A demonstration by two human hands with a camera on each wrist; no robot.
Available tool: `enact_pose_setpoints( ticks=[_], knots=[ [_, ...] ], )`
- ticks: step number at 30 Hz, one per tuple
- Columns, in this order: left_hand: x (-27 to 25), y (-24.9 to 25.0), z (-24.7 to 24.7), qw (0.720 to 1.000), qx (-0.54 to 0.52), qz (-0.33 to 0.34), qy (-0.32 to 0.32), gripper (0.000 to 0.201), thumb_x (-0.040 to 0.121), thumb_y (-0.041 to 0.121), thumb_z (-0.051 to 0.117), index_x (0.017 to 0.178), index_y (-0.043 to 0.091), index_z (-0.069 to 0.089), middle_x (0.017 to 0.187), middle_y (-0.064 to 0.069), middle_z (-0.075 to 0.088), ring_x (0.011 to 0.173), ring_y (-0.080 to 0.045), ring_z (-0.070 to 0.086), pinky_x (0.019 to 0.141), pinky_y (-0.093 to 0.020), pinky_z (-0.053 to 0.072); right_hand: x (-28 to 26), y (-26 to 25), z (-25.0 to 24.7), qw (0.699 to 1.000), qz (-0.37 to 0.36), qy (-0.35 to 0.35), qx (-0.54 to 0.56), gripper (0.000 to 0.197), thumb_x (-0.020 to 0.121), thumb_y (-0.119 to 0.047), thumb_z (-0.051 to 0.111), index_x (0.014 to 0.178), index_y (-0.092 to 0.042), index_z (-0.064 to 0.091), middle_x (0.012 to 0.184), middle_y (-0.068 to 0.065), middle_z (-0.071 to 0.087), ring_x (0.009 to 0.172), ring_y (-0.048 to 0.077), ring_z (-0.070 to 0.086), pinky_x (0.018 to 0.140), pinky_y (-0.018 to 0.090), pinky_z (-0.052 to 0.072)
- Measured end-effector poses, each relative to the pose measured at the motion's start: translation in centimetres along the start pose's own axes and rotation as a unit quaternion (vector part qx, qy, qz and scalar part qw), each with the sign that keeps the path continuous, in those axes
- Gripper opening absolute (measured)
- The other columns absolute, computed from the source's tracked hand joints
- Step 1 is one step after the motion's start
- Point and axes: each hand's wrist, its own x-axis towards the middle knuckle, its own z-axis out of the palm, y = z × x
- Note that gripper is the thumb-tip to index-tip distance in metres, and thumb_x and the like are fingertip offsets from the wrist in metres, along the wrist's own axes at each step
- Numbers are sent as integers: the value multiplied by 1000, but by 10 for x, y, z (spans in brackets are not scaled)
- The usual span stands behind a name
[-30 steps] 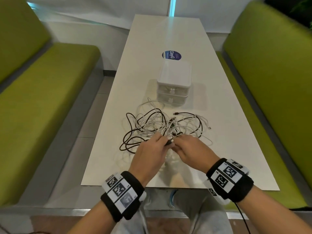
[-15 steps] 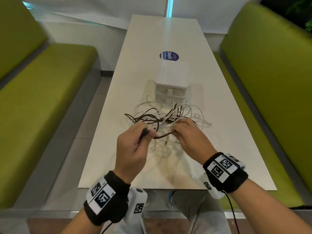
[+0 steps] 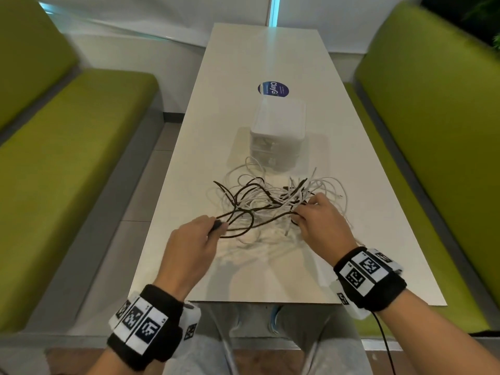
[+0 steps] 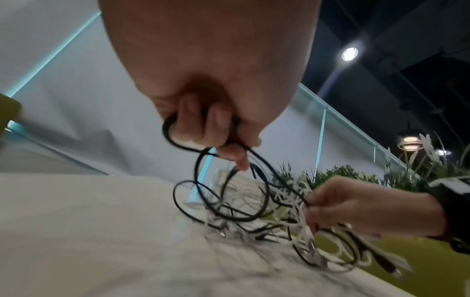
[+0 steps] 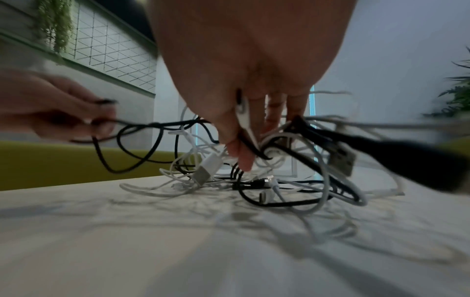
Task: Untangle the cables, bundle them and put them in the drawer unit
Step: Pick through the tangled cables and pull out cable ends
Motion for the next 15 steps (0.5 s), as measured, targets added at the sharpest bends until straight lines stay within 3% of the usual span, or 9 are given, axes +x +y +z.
enact_pose_setpoints(
  ticks=[2,4,6,9,12,15],
  knots=[
    [-1,5,-19,994,-34,20,98,26,95,32,52,79,13,62,72,7,63,61,-11,56,55,-26,42,-1,3,3,1000,1,-6,-21,19,92,-26,59,79,-14,68,71,-1,66,100,21,46,72,39,51],
    [-2,12,-40,980,-68,28,188,19,93,20,52,84,12,66,78,9,65,67,1,57,61,-9,40,-4,3,6,999,-11,-5,-39,18,90,-26,62,78,-15,69,74,-3,68,102,23,46,75,41,51],
    [-2,14,-53,972,-80,10,222,18,94,9,52,85,11,68,77,8,64,65,8,55,60,-3,35,-6,4,8,999,-16,-8,-44,17,90,-26,62,79,-16,71,77,-6,69,100,24,46,78,42,50],
    [0,11,-51,984,-52,-11,173,26,95,26,49,85,13,69,80,6,67,65,-1,57,59,-8,36,-5,2,7,999,-23,-25,-37,20,91,-32,60,79,-20,70,74,-9,68,93,22,46,77,41,47],
    [-2,20,-35,991,-52,30,123,32,96,35,48,88,12,70,83,5,65,67,-9,58,60,-11,39,-5,-10,3,997,-54,-12,-62,21,87,-37,67,74,-21,71,67,-8,67,86,25,50,73,40,47],
    [-4,41,-14,991,-66,82,78,32,99,37,48,99,15,70,91,6,64,79,-10,58,69,-19,46,-6,-21,3,994,-75,5,-80,21,83,-42,71,71,-24,72,65,-9,67,83,25,52,70,40,43]
  ],
)
